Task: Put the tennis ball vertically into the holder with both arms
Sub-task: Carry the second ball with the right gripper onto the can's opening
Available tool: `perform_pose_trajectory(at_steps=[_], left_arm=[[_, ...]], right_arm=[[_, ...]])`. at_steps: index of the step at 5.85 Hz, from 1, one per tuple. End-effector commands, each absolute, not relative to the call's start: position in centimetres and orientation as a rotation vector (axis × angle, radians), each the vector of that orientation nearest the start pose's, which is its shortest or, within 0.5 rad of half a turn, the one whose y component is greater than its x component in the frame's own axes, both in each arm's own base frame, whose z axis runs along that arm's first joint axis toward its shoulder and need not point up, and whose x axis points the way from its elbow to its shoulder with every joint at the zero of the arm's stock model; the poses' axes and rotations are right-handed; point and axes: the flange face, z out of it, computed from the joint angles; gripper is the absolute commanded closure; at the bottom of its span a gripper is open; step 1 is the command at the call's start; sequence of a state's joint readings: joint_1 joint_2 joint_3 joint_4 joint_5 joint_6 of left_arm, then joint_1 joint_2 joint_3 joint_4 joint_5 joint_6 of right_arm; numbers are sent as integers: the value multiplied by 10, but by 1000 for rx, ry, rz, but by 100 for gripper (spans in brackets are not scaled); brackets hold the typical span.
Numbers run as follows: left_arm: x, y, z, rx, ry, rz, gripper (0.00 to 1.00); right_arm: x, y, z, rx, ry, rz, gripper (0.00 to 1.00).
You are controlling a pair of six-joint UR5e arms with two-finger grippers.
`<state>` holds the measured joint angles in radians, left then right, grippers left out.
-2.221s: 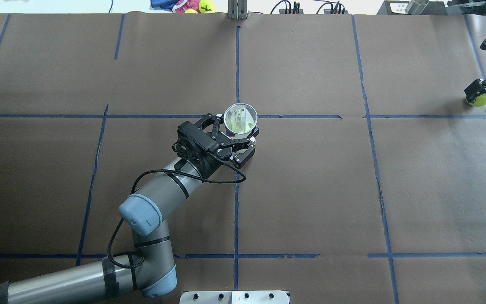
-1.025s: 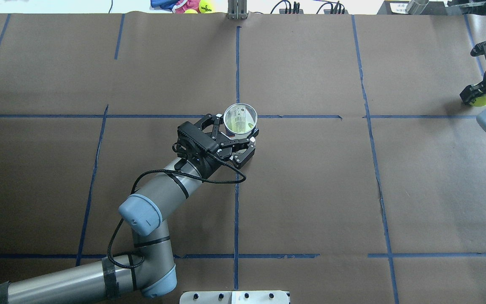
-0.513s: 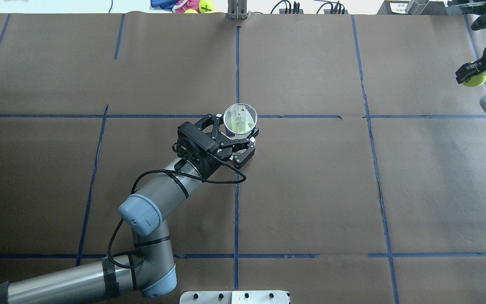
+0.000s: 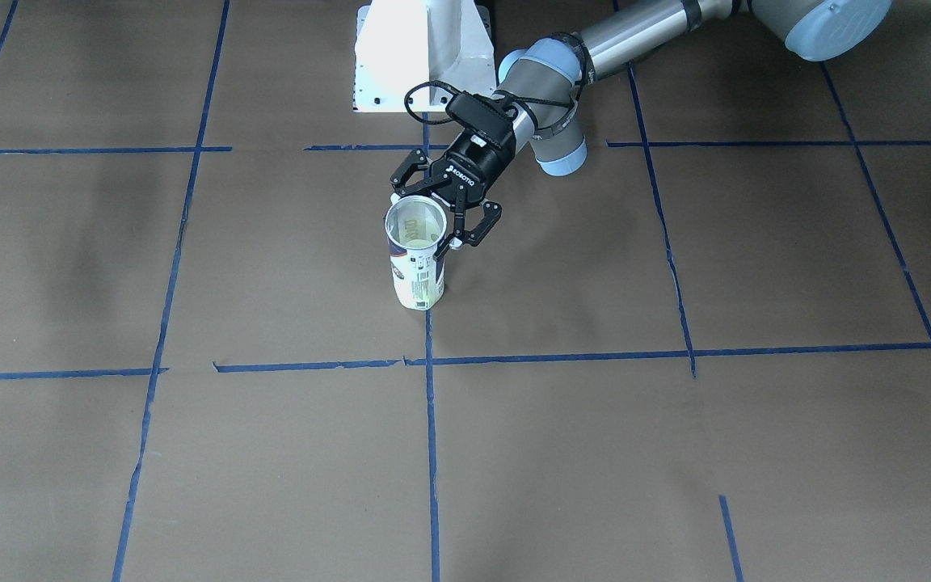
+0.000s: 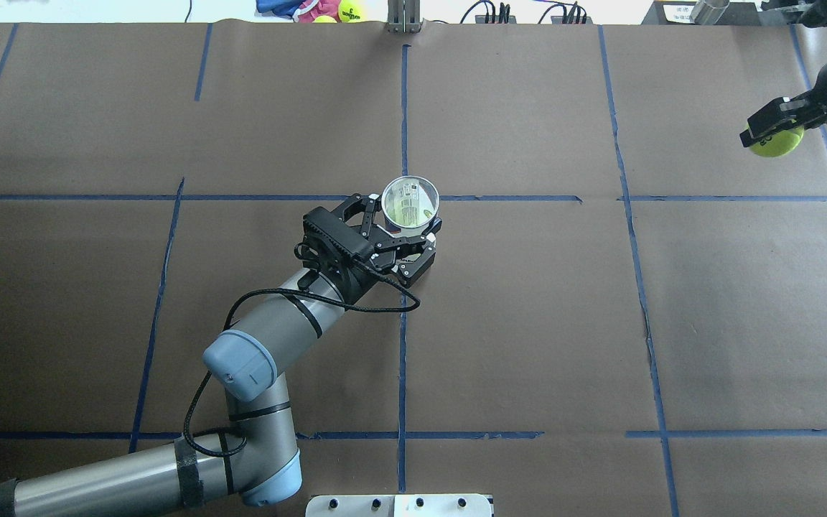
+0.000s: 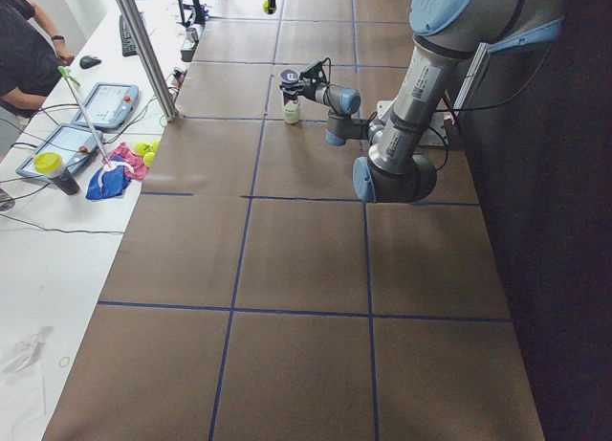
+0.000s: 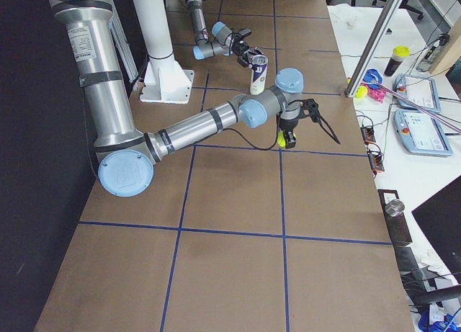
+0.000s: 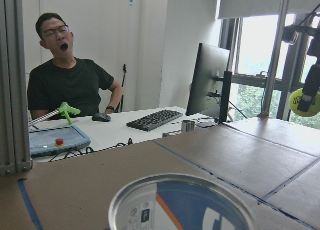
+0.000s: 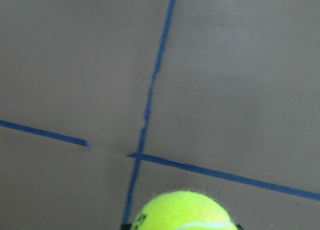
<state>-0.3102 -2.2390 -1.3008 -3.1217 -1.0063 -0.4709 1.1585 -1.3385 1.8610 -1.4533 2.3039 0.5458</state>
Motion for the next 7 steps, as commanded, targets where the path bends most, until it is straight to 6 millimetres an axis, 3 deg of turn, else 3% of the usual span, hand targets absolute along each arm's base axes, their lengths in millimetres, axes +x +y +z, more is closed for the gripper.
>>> perform_pose_trajectory(at_steps=[1,2,3,5,7], left_arm=[[577,-382,220,1479,1174,-13,17],[577,-382,221,1479,1174,-13,17],[577,-382,222,1478,1172,-12,17],[577,-382,223,1477,1171,-11,17],[577,-382,223,1477,1171,-11,17]], right_arm=[[-286,-481,213,105,-1100,47,99],[-341,-456,161,107,-1137,97,98],[-370,-437,132,103,-1166,126,98],[-401,-414,110,113,-1184,124,97],[-421,-426,96,129,-1175,136,97]])
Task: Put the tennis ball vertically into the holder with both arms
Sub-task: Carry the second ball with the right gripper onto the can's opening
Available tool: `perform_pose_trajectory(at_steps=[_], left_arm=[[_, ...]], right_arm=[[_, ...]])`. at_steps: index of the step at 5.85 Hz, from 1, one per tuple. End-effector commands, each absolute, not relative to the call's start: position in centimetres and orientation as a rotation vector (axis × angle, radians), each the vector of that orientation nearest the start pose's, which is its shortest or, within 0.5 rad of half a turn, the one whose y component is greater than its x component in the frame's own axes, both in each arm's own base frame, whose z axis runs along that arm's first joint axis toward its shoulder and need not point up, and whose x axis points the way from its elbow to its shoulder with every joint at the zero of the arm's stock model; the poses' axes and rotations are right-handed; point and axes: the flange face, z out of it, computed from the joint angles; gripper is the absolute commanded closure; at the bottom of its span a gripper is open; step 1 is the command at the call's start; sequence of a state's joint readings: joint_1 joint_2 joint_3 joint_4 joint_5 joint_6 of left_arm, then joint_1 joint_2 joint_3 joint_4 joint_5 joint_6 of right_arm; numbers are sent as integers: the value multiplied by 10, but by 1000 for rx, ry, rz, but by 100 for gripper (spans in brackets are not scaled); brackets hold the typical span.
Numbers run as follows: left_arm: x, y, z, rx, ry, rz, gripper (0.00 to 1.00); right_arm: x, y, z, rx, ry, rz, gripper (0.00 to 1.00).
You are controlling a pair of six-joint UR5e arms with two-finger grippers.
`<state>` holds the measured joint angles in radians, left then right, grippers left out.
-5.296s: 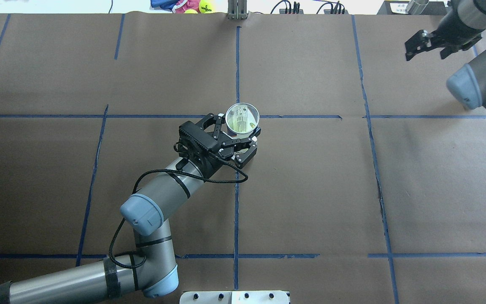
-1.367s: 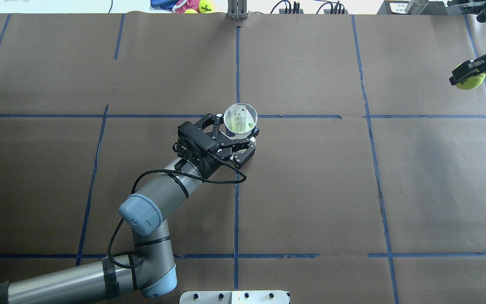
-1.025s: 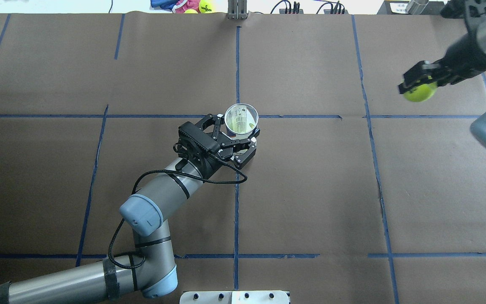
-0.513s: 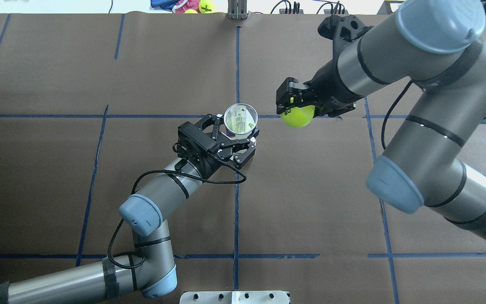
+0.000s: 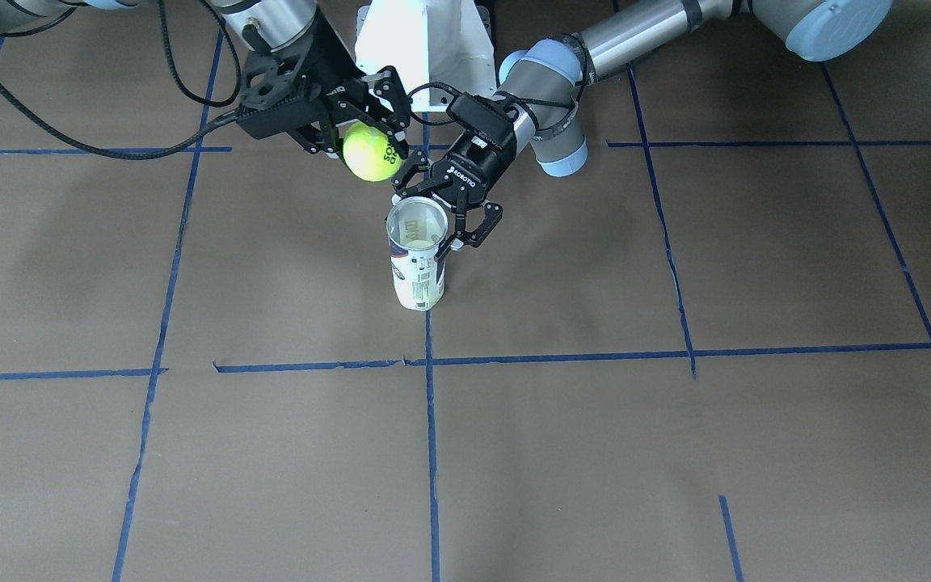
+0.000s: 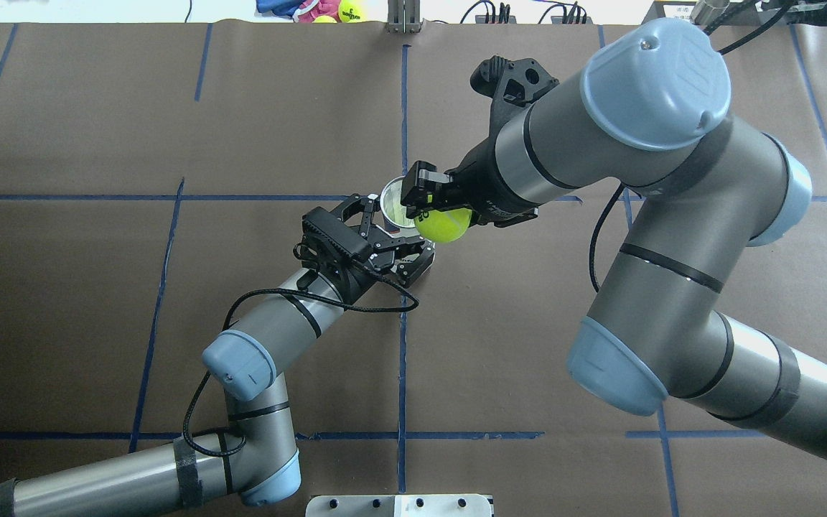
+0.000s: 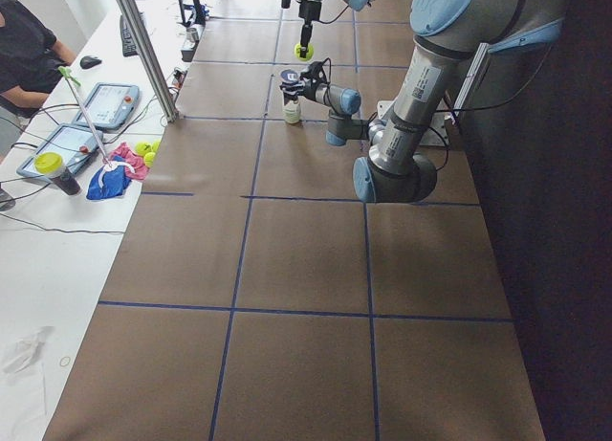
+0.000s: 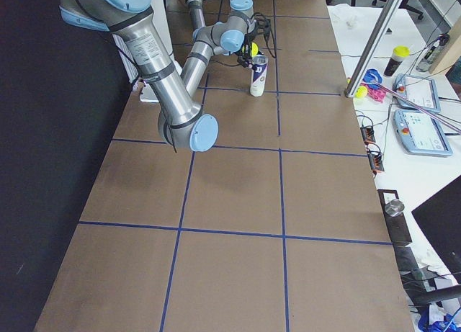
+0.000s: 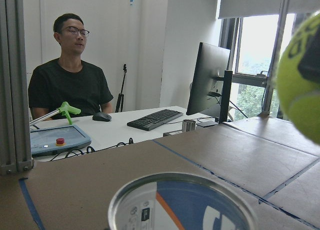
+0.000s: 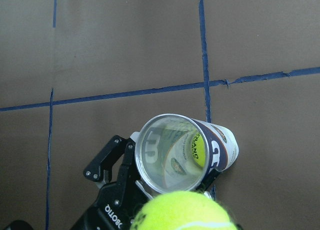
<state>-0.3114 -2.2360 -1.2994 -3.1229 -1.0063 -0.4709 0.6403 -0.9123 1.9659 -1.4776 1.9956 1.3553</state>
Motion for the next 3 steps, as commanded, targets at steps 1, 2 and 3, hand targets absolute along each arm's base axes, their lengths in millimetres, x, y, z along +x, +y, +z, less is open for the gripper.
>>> perform_pose_trajectory(at_steps=[1,2,3], left_arm=[[577,-382,224,1477,1169,-10,17],[577,-382,224,1477,1169,-10,17],[577,-382,223,1477,1171,-10,17]], right_arm=[[-427,-434,91,153,-1167,153,97],[-427,-438,91,182,-1156,174,97],[-428,-441,91,194,-1149,184,95]])
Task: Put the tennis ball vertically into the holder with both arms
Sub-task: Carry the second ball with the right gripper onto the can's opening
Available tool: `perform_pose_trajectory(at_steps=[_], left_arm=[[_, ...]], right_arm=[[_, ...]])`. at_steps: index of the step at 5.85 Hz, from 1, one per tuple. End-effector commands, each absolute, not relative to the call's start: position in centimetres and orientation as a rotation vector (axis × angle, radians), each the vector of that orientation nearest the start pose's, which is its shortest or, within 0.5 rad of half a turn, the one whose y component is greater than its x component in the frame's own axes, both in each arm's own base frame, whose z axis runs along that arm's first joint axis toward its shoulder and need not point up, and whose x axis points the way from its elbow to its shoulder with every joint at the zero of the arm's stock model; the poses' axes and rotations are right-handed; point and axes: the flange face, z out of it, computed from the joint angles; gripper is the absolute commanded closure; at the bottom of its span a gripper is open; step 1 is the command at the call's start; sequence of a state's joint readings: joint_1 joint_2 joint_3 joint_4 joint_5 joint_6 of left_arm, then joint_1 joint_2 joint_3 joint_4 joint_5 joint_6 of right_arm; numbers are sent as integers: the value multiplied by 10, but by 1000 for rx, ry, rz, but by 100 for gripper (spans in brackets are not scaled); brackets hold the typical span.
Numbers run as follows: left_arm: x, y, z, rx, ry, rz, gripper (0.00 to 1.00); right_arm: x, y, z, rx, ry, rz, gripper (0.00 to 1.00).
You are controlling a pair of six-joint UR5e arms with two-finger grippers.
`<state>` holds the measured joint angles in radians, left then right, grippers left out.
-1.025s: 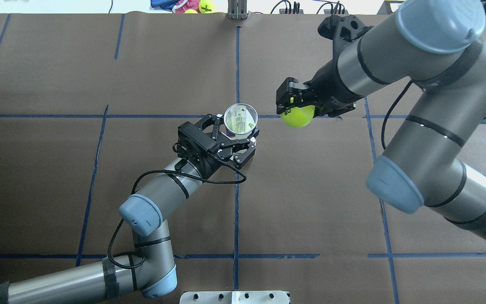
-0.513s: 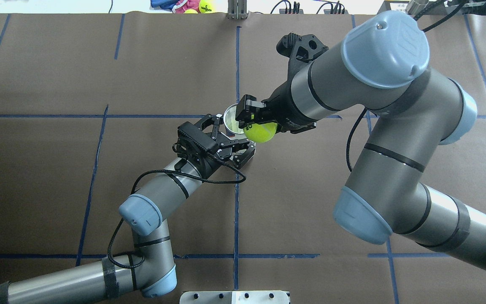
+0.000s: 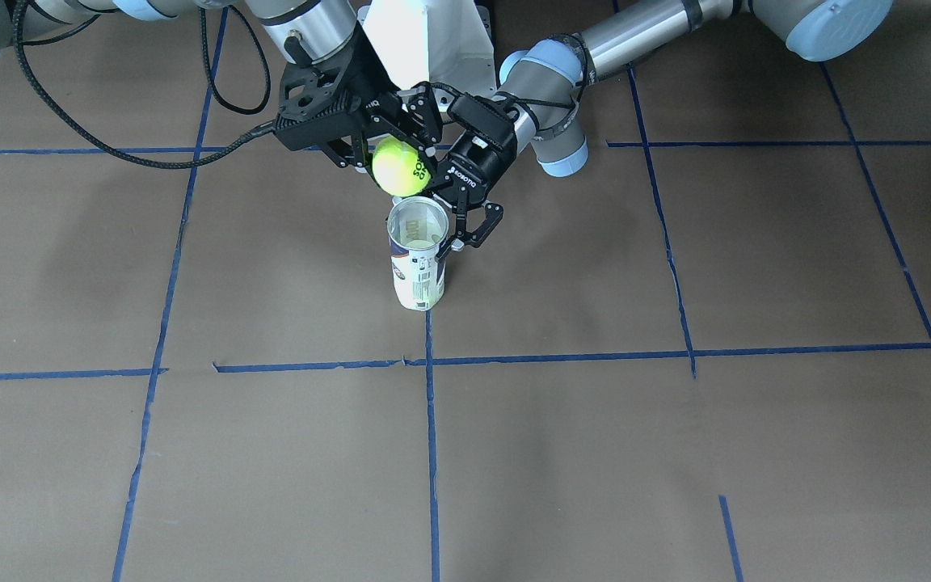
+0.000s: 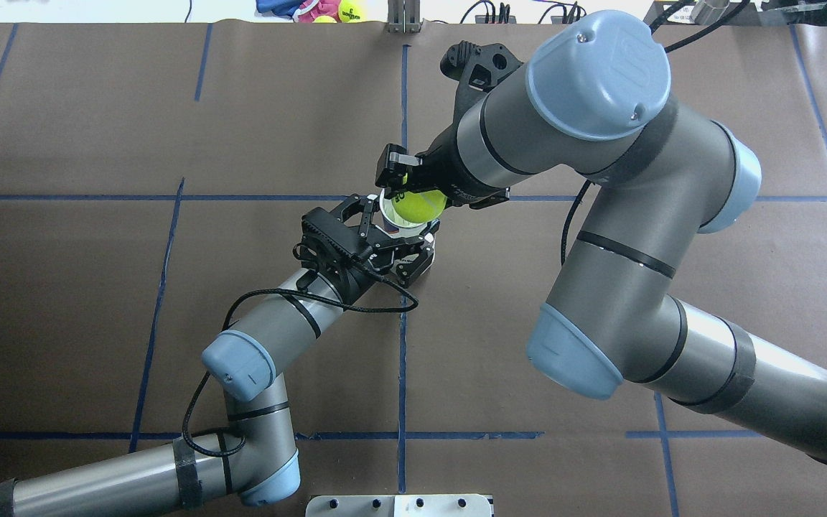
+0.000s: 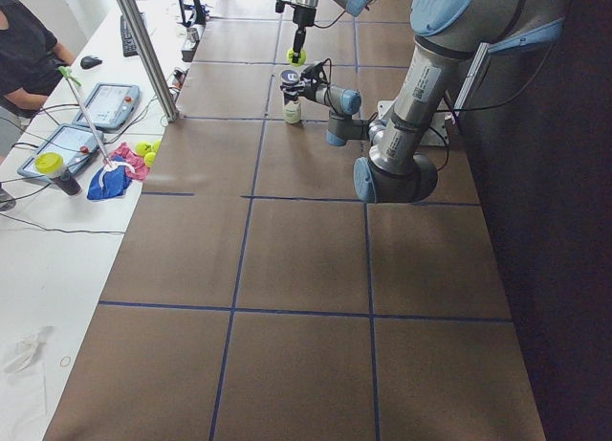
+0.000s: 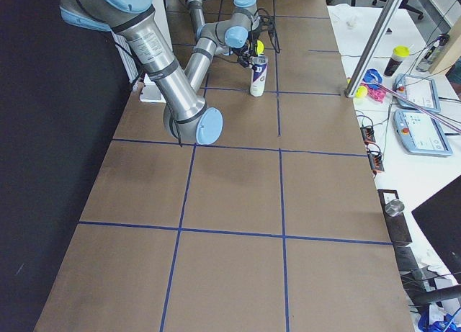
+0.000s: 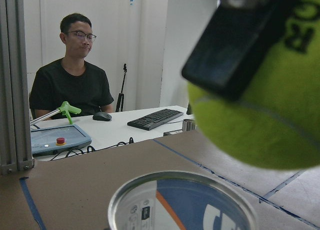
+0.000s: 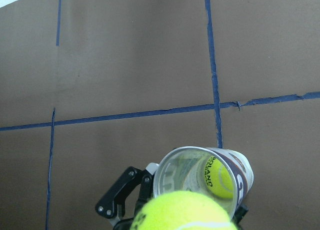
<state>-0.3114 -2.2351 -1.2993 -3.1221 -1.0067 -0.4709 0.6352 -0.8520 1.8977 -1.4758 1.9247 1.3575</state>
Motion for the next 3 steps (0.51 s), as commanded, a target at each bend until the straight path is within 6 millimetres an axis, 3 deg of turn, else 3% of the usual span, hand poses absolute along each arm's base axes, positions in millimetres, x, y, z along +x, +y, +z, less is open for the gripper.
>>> perform_pose_trajectory(at_steps=[1,3], left_arm=[[577,-382,223,1477,1171,-11,17],[578,-381,223,1475,1174,-10,16]], right_arm=[[-431,-439,92,198,-1146,184,85],[-437,-444,93,204,-1132,192,71]])
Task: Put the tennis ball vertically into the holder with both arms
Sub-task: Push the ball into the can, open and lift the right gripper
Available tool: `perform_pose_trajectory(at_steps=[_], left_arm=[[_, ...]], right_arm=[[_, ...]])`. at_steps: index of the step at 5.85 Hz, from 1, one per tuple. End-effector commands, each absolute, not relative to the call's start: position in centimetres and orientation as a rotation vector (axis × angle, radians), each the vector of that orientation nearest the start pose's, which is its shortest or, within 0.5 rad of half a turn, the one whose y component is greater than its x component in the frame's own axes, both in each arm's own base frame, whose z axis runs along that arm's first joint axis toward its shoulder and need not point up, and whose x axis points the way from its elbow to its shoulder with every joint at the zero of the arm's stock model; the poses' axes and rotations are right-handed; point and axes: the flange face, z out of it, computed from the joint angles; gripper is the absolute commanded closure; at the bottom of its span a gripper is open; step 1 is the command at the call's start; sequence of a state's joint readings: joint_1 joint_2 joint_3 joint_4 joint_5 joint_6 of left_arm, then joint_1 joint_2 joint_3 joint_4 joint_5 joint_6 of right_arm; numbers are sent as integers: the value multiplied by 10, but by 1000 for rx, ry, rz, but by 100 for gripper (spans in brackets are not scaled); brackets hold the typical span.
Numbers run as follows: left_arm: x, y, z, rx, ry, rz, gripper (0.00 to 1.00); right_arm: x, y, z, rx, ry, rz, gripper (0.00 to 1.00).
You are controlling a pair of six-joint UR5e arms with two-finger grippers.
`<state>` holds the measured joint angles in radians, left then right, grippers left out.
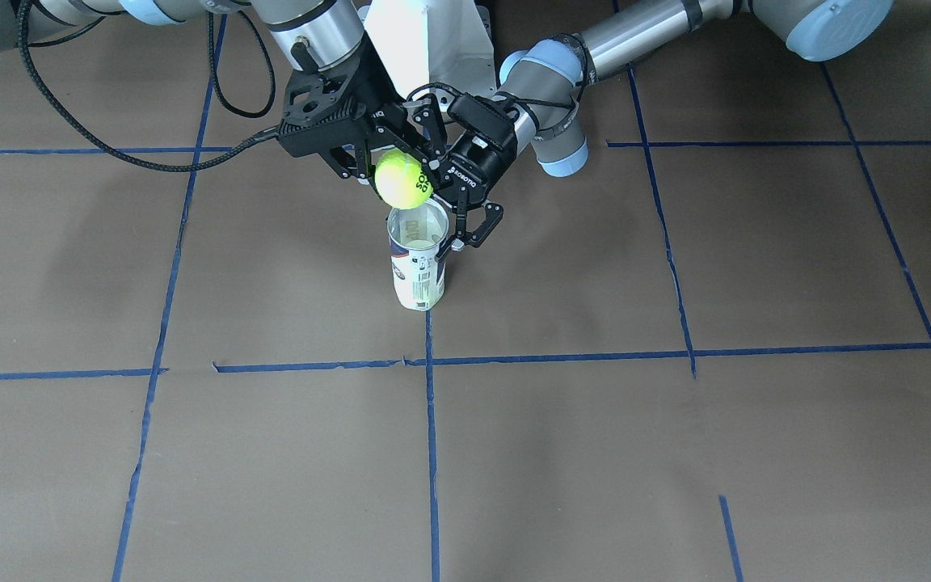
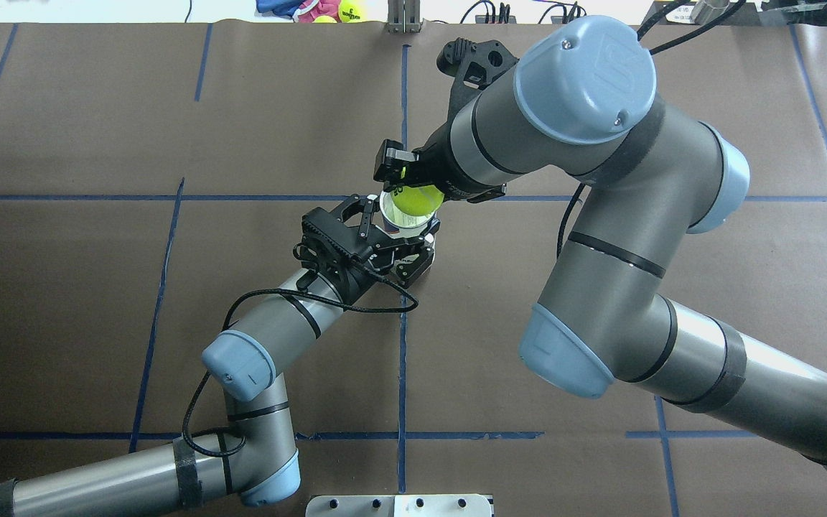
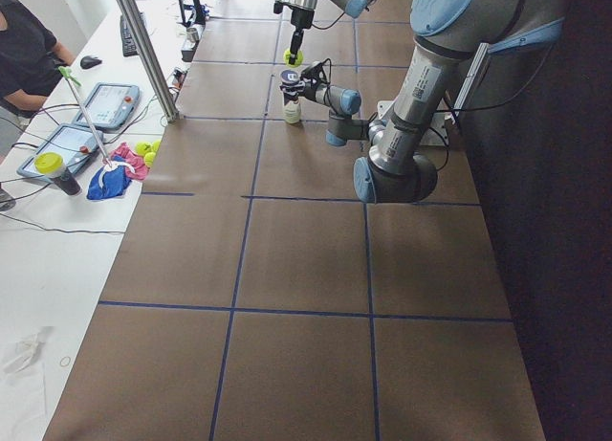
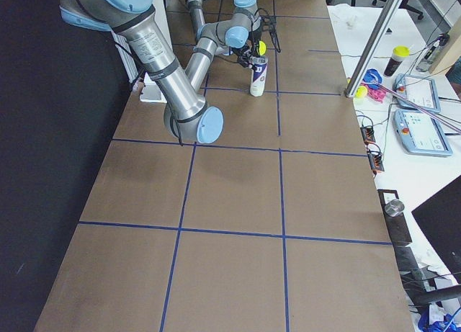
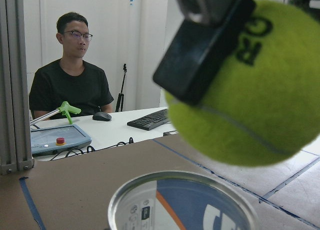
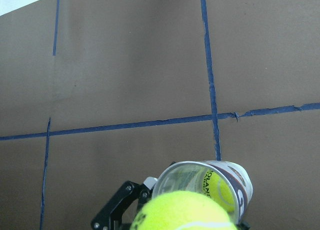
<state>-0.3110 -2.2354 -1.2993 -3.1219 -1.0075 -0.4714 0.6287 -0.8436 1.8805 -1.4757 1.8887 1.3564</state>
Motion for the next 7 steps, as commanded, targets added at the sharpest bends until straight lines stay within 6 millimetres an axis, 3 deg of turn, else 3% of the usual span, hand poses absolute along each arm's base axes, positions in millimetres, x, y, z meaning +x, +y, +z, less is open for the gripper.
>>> perform_pose_trajectory(at_steps=[1,2,4,7], left_arm=[[578,-382,223,1475,1171,-10,16],[578,-381,224,1475,1170,-7,16],[579,-381,224,1473,1170,-7,16],[578,-381,222,1476,1173,-9,15]], right_arm=[[-438,-444,94,201,-1130,193,42],[-438,-444,94,202,-1131,192,27],[-440,-445,93,201,-1128,195,7],[-439,-446,92,202,-1130,194,2]])
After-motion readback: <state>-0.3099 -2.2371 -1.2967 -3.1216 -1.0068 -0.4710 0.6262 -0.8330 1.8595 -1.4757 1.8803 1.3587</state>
